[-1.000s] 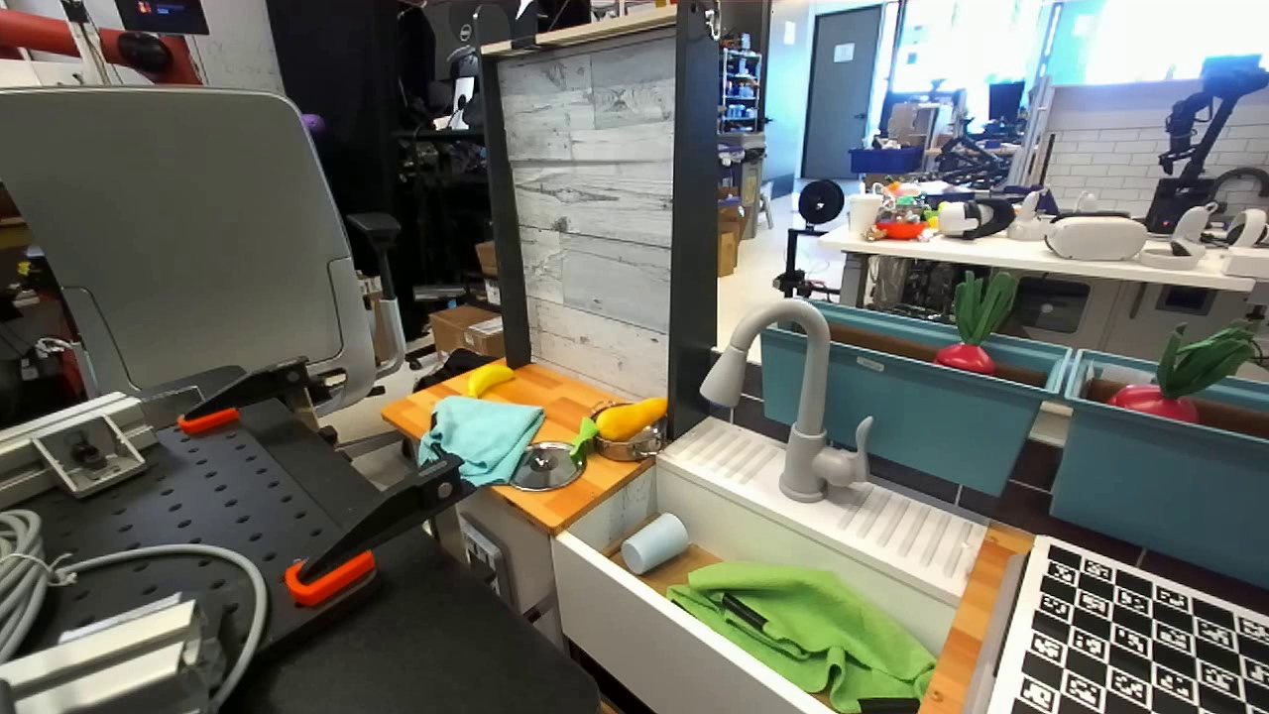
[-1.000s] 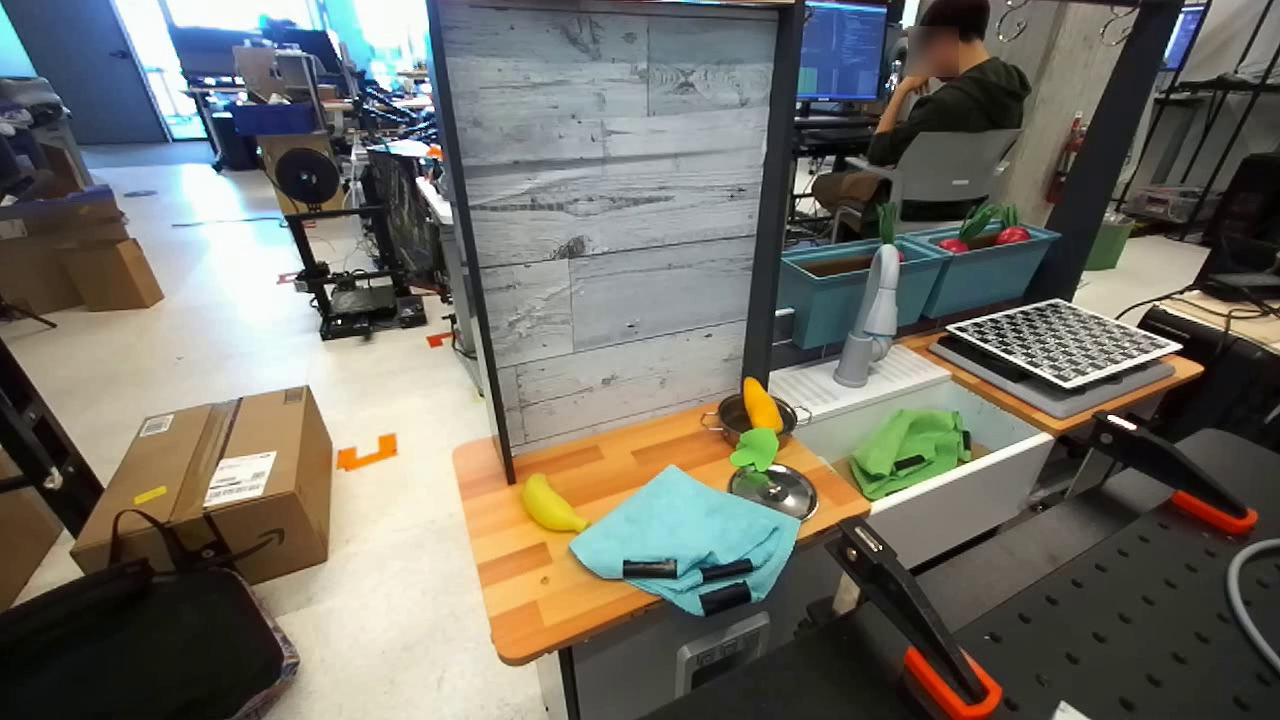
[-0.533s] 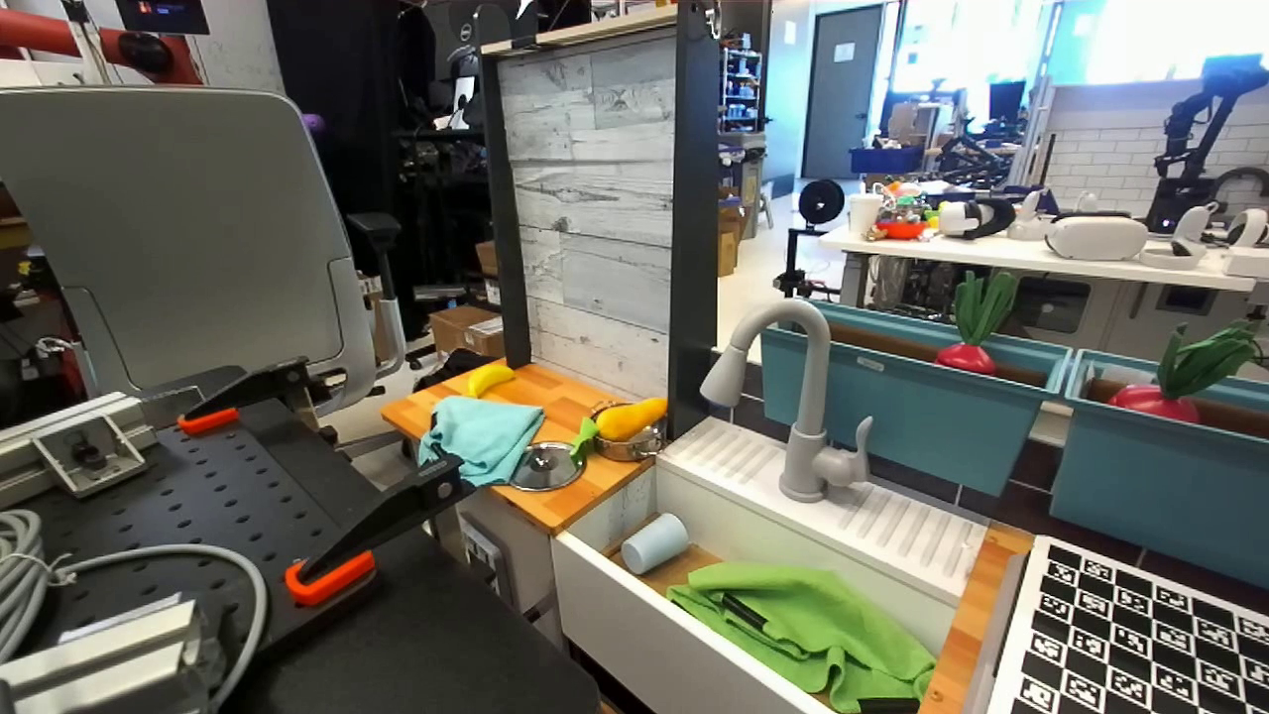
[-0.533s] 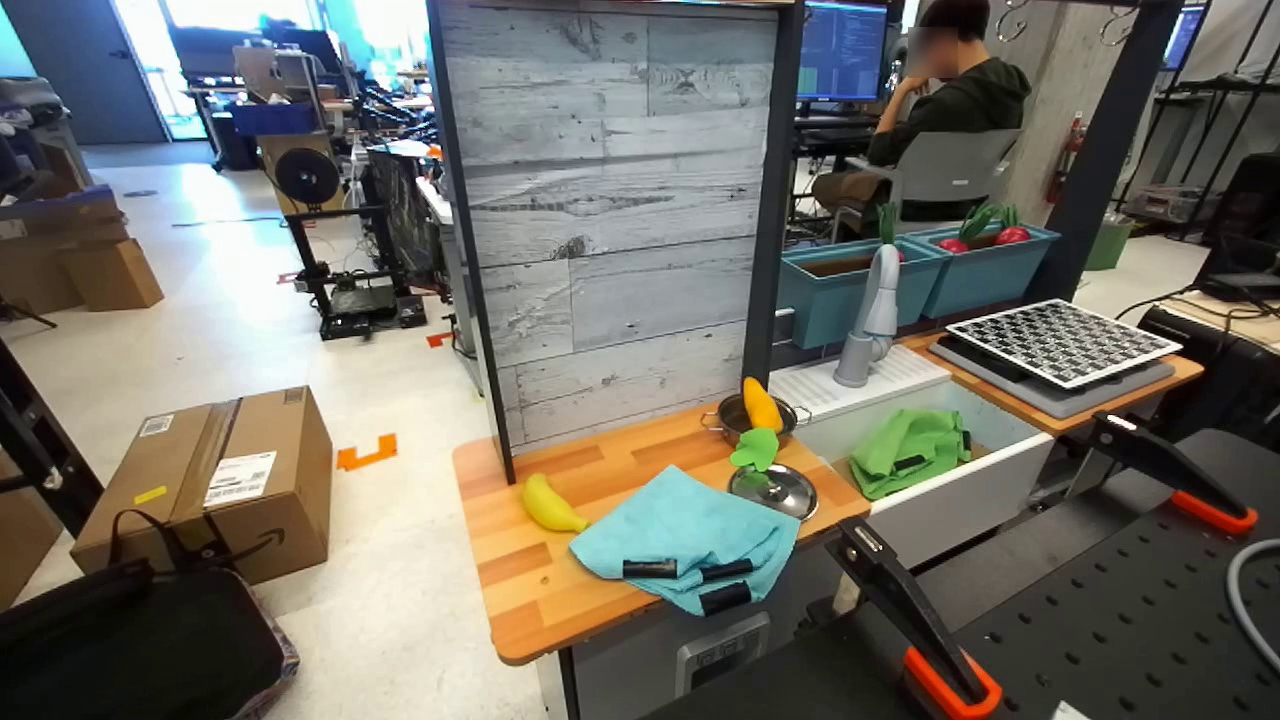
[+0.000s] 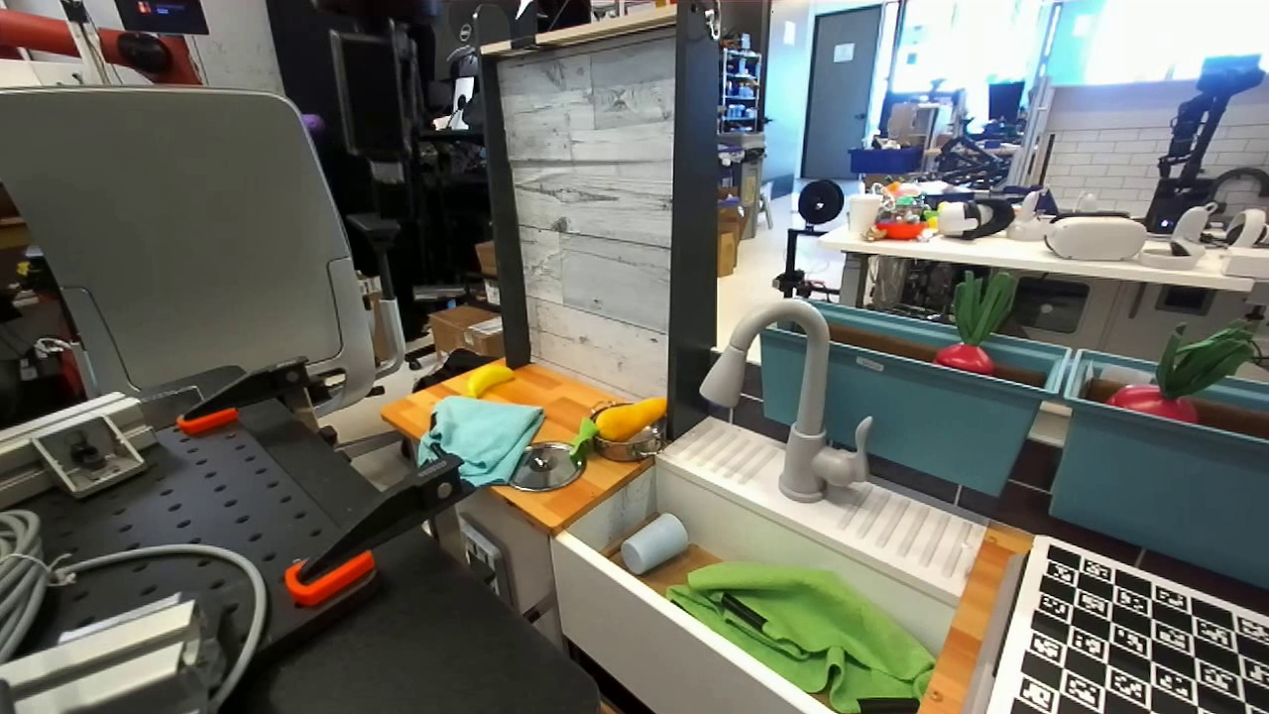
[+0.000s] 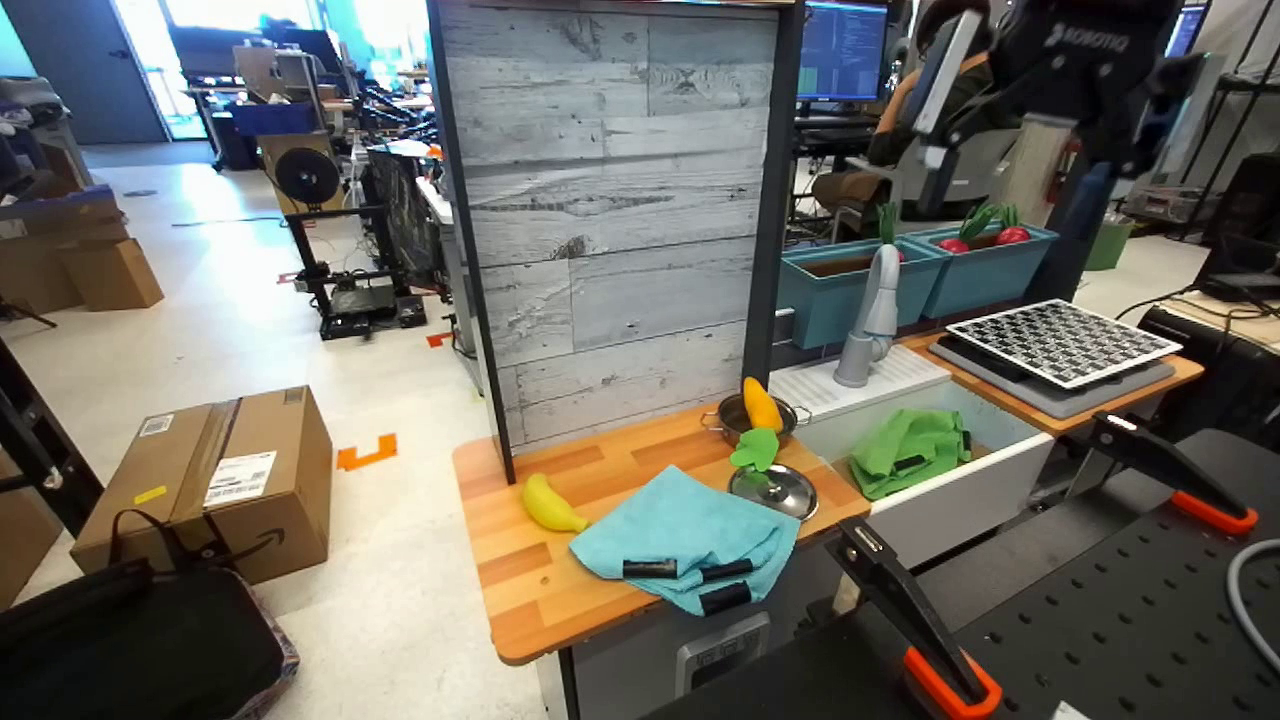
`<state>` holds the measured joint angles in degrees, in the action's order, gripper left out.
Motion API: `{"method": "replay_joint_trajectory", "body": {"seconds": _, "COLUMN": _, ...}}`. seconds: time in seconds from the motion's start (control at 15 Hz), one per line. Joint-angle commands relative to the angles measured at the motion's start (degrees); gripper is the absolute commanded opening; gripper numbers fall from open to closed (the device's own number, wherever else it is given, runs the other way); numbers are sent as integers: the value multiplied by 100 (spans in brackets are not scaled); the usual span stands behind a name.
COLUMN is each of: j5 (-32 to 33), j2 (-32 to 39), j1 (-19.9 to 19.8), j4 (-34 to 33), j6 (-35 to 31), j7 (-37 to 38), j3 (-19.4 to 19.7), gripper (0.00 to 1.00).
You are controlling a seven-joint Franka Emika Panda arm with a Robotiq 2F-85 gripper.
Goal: Remove the plush toy from the pot then put the lid on top
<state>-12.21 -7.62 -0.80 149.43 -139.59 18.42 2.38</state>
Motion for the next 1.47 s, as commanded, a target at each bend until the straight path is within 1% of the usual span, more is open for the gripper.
{"method": "replay_joint_trajectory", "body": {"seconds": 0.0, "j5": -240, "j2": 1485, "j1": -49, "j4": -902, "j6": -676, "j7": 824, "j3": -82, "gripper": 100}}
{"method": "replay_joint_trajectory", "body": {"seconds": 0.4, "j5": -366, "j2": 3666, "j1": 47, "j4": -2657, "j6": -808, "j7": 1789, "j3": 173, "gripper": 100}}
{"method": "replay_joint_trajectory", "body": {"seconds": 0.67, "j5": -152, "j2": 4782, "j1": 273, "j4": -3676, "j6": -793, "j7": 2417, "j3": 382, "gripper": 100}}
{"method": "replay_joint_trajectory", "body": {"seconds": 0.8, "j5": -26, "j2": 5211, "j1": 461, "j4": -4042, "j6": -892, "j7": 2652, "j3": 512, "gripper": 100}}
{"method": "replay_joint_trajectory", "body": {"seconds": 1.0, "j5": 134, "j2": 5623, "j1": 769, "j4": -4361, "j6": -1047, "j7": 2905, "j3": 698, "gripper": 100}}
{"method": "replay_joint_trajectory", "body": {"seconds": 1.2, "j5": 309, "j2": 5916, "j1": 1082, "j4": -4534, "j6": -1291, "j7": 3146, "j3": 890, "gripper": 100}}
{"method": "replay_joint_trajectory", "body": {"seconds": 1.4, "j5": 443, "j2": 6136, "j1": 1266, "j4": -4671, "j6": -1477, "j7": 3296, "j3": 983, "gripper": 100}}
